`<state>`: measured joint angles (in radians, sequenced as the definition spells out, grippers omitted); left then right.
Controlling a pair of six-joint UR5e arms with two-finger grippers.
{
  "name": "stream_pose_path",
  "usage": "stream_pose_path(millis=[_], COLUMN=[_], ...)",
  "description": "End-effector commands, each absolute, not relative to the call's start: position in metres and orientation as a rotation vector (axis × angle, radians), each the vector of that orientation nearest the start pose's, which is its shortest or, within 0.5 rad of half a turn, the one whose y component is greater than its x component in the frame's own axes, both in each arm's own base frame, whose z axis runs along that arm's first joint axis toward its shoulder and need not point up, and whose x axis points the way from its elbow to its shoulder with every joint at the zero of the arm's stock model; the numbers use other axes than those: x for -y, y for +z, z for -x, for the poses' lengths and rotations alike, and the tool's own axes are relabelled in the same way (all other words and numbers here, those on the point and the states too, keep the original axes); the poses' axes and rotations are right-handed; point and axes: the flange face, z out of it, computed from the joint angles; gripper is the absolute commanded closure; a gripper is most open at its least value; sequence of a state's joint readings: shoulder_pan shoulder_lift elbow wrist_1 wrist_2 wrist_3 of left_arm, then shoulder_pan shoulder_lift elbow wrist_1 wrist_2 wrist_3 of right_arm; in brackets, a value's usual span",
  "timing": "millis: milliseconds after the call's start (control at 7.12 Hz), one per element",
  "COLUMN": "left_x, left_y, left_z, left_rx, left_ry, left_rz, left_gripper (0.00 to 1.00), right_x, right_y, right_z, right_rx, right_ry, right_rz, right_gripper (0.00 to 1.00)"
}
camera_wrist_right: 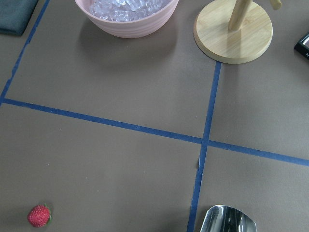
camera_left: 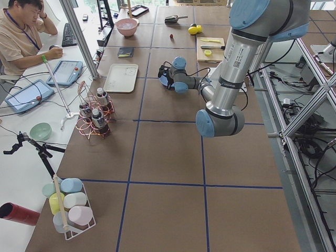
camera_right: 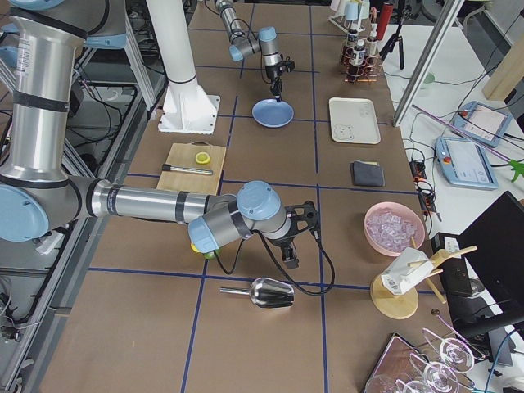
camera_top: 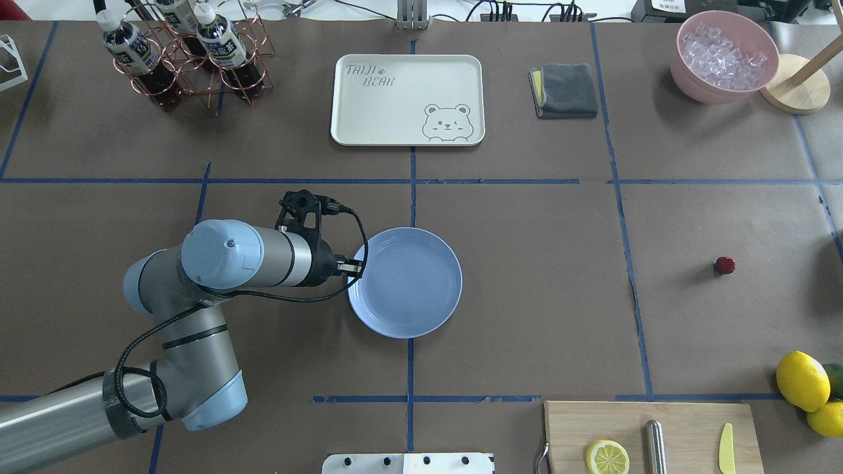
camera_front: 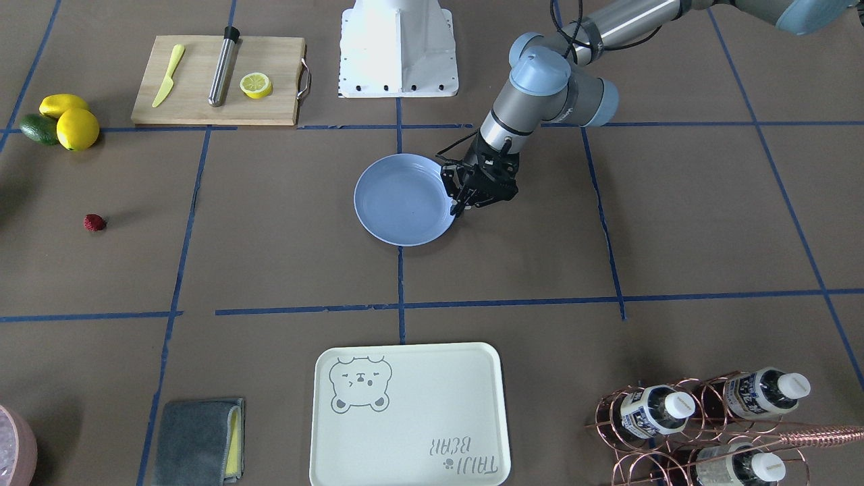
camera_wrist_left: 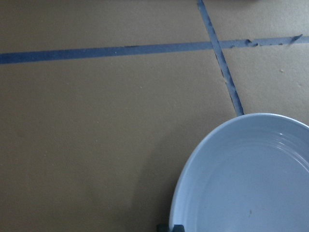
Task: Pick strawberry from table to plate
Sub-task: 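Slide the light blue plate with the left gripper toward the table center, then release the plate and withdraw the left arm away from it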
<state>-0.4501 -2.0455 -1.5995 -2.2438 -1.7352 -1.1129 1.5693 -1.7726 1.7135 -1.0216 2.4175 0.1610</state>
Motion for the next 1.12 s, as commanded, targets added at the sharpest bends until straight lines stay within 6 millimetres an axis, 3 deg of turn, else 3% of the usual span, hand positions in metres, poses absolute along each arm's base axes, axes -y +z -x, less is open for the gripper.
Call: stream_pose_path(millis=[0, 140, 281, 421, 561, 702, 982], left_x=[0.395, 0.394, 0.394, 0.397, 0.424, 0.464, 0.543], left_y=[0.294, 0.293, 0.295, 0.291, 0.287, 0.297, 0.328], left_z=[-0.551, -0.551, -0.550, -0.545, -0.513, -0.459, -0.315], left_rx=[-1.124, -1.126, -1.121, -1.124, -1.108, -1.032, -0.782], left_ry=[0.106, 0.108, 0.116, 0.123, 0.147, 0.234, 0.365], left_rz=[-0.387, -0.386, -0.392, -0.403, -0.449, -0.428, -0.506], left_gripper=[0.98, 0.59, 0.01, 0.00, 0.00, 0.00, 0.00], right_x=[0.425, 0.425, 0.426, 0.426, 0.428, 0.434, 0.449], right_y=[0.614, 0.614, 0.613, 0.612, 0.606, 0.602, 0.586], right_z=[-0.058, -0.058, -0.058, -0.058, -0.058, -0.048, -0.024], right_rx=[0.862, 0.862, 0.862, 0.863, 0.865, 0.866, 0.859], right_ry=[-0.060, -0.059, -0.065, -0.070, -0.080, -0.105, -0.164], right_rz=[-0.390, -0.389, -0.393, -0.402, -0.430, -0.431, -0.442], right_gripper=[0.00, 0.00, 0.00, 0.00, 0.00, 0.00, 0.00])
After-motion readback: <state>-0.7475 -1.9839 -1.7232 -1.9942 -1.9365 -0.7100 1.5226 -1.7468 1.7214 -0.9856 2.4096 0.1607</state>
